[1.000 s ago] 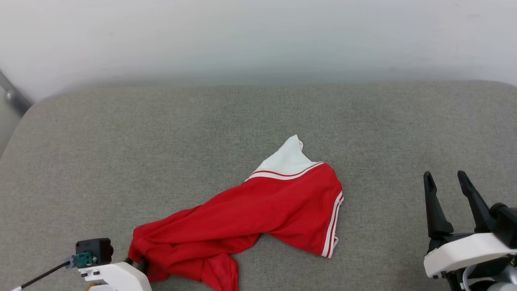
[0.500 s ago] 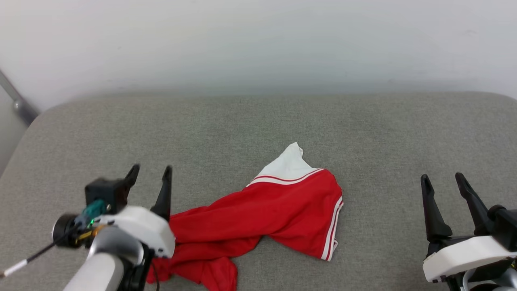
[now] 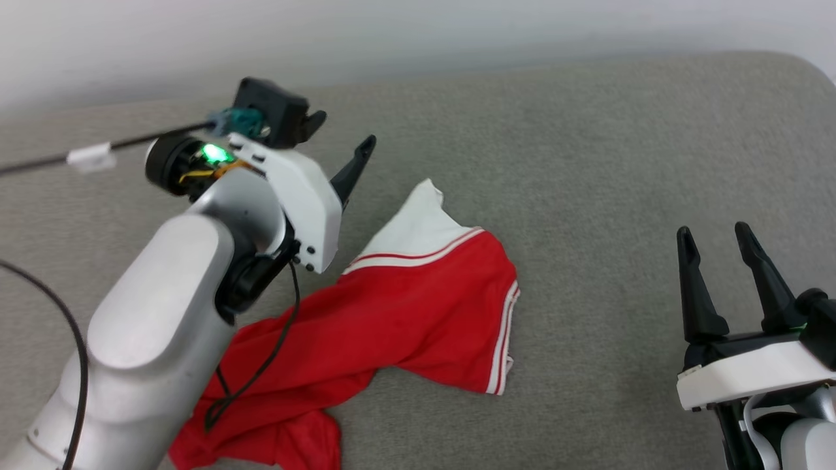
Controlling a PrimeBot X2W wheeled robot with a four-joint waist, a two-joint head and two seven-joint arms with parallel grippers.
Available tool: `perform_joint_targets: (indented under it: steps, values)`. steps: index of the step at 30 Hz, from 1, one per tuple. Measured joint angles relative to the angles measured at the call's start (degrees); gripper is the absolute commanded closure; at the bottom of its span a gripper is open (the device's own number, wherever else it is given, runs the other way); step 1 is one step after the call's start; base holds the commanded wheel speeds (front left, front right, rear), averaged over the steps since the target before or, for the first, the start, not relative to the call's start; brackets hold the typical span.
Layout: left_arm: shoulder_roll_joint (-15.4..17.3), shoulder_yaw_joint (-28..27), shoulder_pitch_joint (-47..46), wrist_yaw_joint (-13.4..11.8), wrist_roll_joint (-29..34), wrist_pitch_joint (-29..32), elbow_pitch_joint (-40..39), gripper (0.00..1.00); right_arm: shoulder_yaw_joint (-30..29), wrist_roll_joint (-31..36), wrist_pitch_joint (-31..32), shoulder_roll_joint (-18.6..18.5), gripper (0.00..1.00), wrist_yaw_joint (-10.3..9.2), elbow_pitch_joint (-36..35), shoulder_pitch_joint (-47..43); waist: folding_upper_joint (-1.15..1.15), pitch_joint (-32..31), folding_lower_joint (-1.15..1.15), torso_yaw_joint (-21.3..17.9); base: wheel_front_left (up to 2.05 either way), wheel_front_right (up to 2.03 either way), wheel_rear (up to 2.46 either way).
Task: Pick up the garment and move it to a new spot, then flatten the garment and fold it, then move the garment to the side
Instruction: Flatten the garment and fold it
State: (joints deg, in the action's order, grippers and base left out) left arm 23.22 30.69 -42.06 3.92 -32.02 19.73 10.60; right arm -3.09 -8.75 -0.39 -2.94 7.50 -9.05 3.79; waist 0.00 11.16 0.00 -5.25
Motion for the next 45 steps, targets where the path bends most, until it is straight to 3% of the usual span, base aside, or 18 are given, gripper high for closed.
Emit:
perform_joint_targets:
  steps: [5,16,17,18,19,20,21,25,29,34,37,45]
  values:
    - [-0.3,5.6,-6.4,3.0,-3.5,10.0,7.2,0.00,0.5,-1.1,-1.9,0.0,0.00,0.00,2.6,1.5,0.00,3.5,0.00,-3.4,0.00,0.00,0.00]
    - [0.2,17.1,-8.8,3.5,-10.7,24.3,18.2,0.00,1.2,-2.3,-4.5,0.0,0.00,0.00,6.3,3.2,0.00,7.4,0.00,-8.2,0.00,0.00,0.00]
    - [0.0,17.5,-8.9,3.5,-11.4,24.9,19.0,0.17,1.3,-2.3,-4.6,0.0,0.00,0.00,6.6,3.3,0.00,7.5,0.00,-8.3,0.00,0.00,0.00]
    - [-0.1,18.0,-9.5,3.5,-11.5,25.3,19.5,0.53,1.4,-2.4,-4.6,0.0,0.00,0.00,6.7,3.4,0.00,7.6,0.00,-8.4,0.00,0.00,0.00]
    - [-0.3,18.5,-9.9,3.5,-11.6,25.6,20.3,0.68,1.5,-2.4,-4.6,0.0,0.00,0.00,6.9,3.6,0.00,7.7,0.00,-8.4,0.00,0.00,0.00]
    - [-0.6,18.9,-10.0,3.5,-11.9,25.5,20.9,0.95,1.7,-2.5,-4.7,0.0,0.00,0.00,7.1,3.9,0.00,7.8,0.00,-8.4,0.00,0.00,0.00]
    - [-0.8,19.0,-10.0,3.5,-12.3,25.5,21.5,1.00,1.8,-2.6,-4.7,0.0,0.00,0.00,7.2,4.1,0.00,7.8,0.00,-8.4,0.00,0.00,0.00]
    - [-1.7,20.1,-10.5,3.5,-12.1,22.8,23.7,1.00,2.0,-2.8,-5.1,0.0,0.00,0.00,7.6,4.4,0.00,7.8,0.00,-8.1,0.00,0.00,0.00]
    - [-1.8,19.5,-10.9,3.2,-9.7,14.5,24.4,1.00,1.2,-2.5,-5.1,0.0,0.00,0.00,7.7,4.4,0.00,7.3,0.00,-7.2,0.00,0.00,0.00]
    - [1.2,15.8,-12.5,-0.8,-7.2,4.1,21.9,1.00,0.2,-1.6,-4.3,0.0,0.00,0.00,7.0,4.0,0.00,6.3,0.00,-5.2,0.00,0.00,0.00]
    - [3.8,12.7,-11.7,-4.5,-7.1,-0.4,18.1,1.00,-0.5,-1.2,-3.6,0.0,0.00,0.00,6.3,3.3,0.00,5.7,0.00,-3.7,0.00,0.00,0.00]
    - [12.0,2.7,6.3,-17.8,-13.5,-6.8,8.4,1.00,-1.6,-0.4,-2.3,0.0,0.00,0.00,4.7,2.7,0.00,4.6,0.00,0.2,0.00,0.00,0.00]
